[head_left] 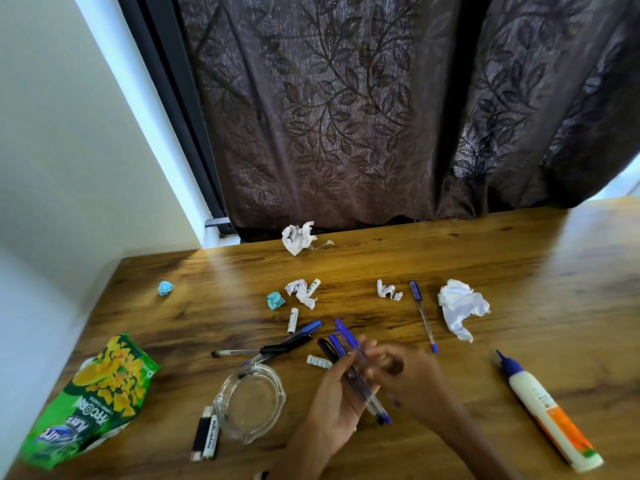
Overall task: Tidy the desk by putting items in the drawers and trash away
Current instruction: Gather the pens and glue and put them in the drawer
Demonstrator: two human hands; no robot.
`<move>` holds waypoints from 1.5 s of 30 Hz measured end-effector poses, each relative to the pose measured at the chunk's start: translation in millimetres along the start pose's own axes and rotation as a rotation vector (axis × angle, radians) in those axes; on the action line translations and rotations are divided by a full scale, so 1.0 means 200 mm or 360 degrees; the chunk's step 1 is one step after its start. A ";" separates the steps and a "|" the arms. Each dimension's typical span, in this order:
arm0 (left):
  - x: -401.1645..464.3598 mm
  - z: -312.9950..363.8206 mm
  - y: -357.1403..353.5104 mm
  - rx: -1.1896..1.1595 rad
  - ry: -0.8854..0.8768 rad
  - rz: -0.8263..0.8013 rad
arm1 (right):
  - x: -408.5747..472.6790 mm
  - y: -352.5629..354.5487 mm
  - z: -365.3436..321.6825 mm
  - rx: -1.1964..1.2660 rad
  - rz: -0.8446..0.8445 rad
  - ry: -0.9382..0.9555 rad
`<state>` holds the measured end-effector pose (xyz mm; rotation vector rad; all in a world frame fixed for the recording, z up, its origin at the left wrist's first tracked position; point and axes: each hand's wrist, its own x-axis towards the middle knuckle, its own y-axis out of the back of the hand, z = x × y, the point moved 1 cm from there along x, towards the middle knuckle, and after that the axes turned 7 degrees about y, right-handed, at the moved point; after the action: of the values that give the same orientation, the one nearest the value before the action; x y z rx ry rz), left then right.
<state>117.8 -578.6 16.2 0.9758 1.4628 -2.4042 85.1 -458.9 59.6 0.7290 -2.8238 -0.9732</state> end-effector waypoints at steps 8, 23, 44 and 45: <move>0.00 0.01 0.02 0.0060 -0.0009 -0.0100 | 0.01 -0.05 0.04 -0.0140 -0.0134 0.0025; 0.01 0.01 0.04 0.0125 -0.0004 -0.0091 | 0.27 0.11 0.37 -0.0961 0.0344 -0.0298; -0.01 0.04 0.04 -0.0001 -0.0115 0.0017 | 0.03 -0.09 -0.02 -0.0097 -0.0033 0.0086; -0.01 0.05 0.04 -0.0011 -0.0133 0.0027 | 0.03 -0.11 -0.03 -0.0108 -0.0087 0.0106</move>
<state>119.0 -591.5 14.0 0.8713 1.4279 -2.3955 90.1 -480.4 50.2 0.8189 -2.7134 -1.0270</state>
